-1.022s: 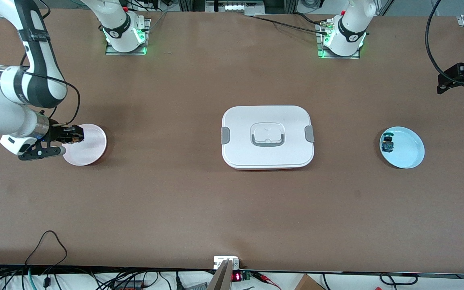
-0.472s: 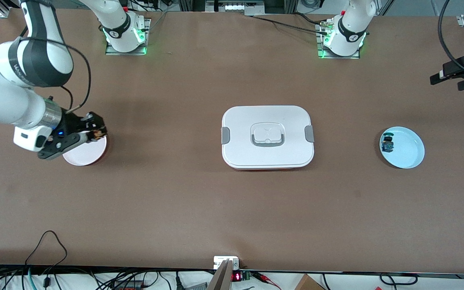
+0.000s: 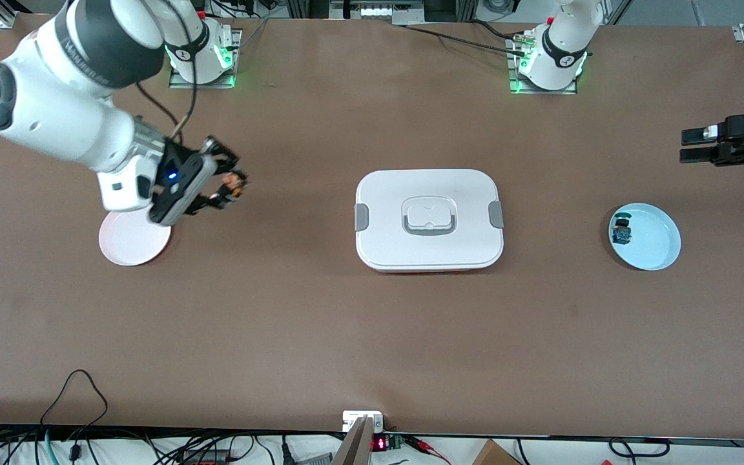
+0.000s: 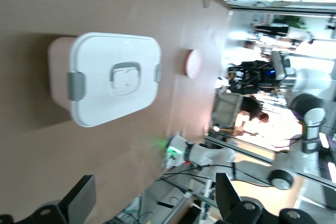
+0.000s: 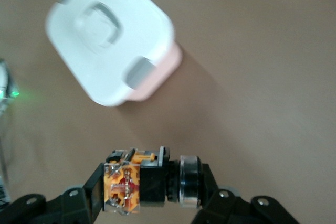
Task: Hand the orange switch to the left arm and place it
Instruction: 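Carry the switch above the box while the left gripper approaches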
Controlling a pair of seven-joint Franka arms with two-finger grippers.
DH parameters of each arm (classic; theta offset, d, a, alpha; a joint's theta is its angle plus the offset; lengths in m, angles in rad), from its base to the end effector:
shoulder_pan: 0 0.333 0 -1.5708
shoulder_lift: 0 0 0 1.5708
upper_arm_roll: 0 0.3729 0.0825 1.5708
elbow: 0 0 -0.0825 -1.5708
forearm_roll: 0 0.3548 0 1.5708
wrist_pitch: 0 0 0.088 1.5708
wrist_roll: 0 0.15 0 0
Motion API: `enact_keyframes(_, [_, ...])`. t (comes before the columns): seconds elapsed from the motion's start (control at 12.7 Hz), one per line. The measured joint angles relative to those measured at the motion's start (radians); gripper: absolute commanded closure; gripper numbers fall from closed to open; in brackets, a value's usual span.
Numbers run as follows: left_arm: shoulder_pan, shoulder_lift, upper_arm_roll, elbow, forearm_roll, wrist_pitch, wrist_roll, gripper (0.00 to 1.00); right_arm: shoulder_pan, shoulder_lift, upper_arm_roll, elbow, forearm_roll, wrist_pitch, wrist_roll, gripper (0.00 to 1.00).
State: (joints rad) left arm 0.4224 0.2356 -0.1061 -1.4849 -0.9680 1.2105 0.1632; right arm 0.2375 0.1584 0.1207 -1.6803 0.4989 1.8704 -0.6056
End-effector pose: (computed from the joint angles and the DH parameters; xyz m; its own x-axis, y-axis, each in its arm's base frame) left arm 0.5594 0.0433 0.6086 0.9785 -0.0805 -0.1898 0.1299 -0.4740 0.8709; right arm 0.5445 0.2586 0.5422 0.6977 0.6642 0.2684 0.7085 -0.5843 -0.3957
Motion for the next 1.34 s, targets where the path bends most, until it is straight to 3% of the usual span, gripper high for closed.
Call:
enact_keyframes(0.16, [0.000,0.024,-0.002,-0.034,-0.090,0.000,0.047,0.00,0.023,-0.002,0.046,0.025,0.139,0.006,-0.022,0.99])
enact_keyframes(0.47, [0.005,0.119,-0.001,-0.060,-0.154,-0.013,0.208,0.00,0.113,0.007,0.064,0.028,0.344,0.100,-0.161,0.99])
enact_keyframes(0.86, [0.023,0.183,-0.003,-0.061,-0.196,-0.080,0.298,0.00,0.186,0.056,0.066,0.027,0.666,0.238,-0.541,0.99])
enact_keyframes(1.34, [0.019,0.193,-0.088,-0.145,-0.320,-0.056,0.281,0.00,0.303,0.140,0.066,0.031,1.028,0.442,-0.859,0.99])
